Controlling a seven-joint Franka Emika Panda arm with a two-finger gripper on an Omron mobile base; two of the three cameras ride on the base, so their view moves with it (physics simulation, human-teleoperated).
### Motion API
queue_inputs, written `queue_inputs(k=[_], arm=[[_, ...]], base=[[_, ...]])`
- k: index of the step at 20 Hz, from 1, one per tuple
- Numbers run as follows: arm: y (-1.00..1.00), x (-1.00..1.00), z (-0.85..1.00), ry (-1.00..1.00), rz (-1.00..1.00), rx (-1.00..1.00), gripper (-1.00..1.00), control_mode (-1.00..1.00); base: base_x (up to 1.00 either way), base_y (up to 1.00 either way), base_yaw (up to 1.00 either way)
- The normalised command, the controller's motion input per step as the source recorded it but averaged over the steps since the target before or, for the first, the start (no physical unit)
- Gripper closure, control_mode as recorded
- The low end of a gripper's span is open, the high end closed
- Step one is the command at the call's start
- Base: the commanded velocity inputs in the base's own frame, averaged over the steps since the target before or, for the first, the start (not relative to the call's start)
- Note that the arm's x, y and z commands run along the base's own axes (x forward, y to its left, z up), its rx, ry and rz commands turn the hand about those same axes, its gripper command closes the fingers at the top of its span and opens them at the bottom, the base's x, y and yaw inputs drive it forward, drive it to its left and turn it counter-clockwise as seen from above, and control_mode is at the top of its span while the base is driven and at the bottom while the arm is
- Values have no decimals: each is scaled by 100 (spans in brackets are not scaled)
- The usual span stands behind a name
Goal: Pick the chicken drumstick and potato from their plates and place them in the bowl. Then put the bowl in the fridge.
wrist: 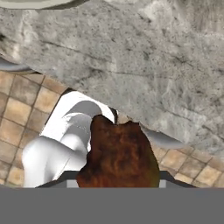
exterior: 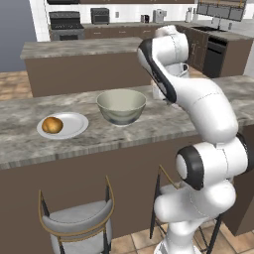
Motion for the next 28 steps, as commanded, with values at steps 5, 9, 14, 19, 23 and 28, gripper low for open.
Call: queue_inputs(k=[5,9,14,19,23,28], arm=[[65,35,14,2,16,-3,100,-100],[52,49,7,7,22,3,100,-100],[43,51,4,1,24,13,100,-100],[40,40,0,1,45,10,100,-100],[34,37,-4,1,49,10,100,-100],[11,35,-10,1,48,15,100,-100]], base=[[0,0,0],[0,0,0],[0,0,0],[0,0,0],[0,0,0],[0,0,0]])
